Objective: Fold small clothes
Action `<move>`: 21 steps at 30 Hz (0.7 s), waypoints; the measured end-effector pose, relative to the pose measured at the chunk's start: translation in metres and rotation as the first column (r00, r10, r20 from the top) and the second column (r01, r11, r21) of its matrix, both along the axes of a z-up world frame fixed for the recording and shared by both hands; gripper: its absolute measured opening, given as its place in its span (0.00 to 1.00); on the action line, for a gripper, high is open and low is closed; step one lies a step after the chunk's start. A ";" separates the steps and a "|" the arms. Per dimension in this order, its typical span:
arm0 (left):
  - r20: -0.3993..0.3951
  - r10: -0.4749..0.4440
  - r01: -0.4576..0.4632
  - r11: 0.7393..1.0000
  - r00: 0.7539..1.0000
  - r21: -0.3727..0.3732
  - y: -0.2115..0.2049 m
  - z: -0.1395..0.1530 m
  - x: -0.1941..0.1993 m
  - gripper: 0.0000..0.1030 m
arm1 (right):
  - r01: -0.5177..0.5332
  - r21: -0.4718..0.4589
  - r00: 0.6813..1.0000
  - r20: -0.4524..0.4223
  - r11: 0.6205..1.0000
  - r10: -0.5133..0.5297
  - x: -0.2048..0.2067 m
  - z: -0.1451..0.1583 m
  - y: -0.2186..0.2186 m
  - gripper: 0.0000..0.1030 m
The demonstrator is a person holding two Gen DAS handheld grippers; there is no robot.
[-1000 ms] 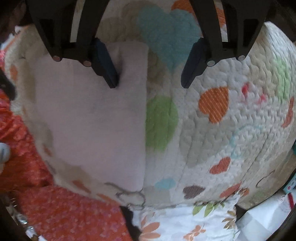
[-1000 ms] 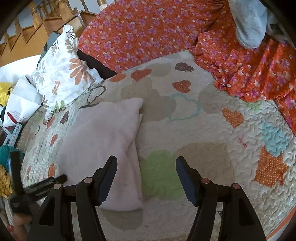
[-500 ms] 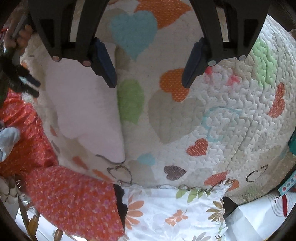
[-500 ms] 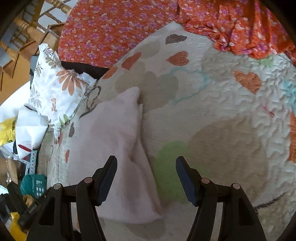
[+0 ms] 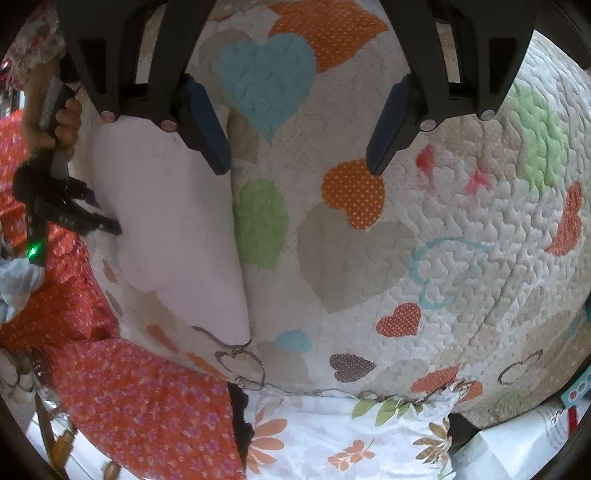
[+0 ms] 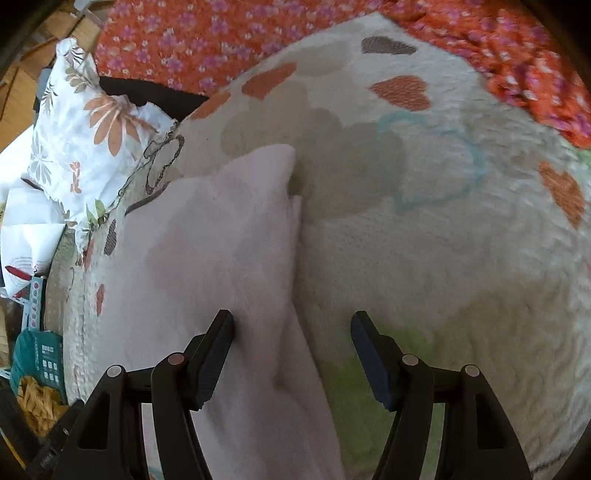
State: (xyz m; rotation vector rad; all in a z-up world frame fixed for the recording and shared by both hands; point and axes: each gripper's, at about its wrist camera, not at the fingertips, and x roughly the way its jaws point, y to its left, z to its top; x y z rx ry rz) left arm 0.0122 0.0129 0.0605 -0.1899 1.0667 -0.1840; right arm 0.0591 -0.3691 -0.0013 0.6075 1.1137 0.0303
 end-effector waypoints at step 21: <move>-0.004 0.157 -0.157 0.988 0.988 -0.006 -0.046 0.004 -0.001 0.73 | -0.057 0.159 0.996 0.070 0.986 0.047 0.021 -0.003 -0.001 0.71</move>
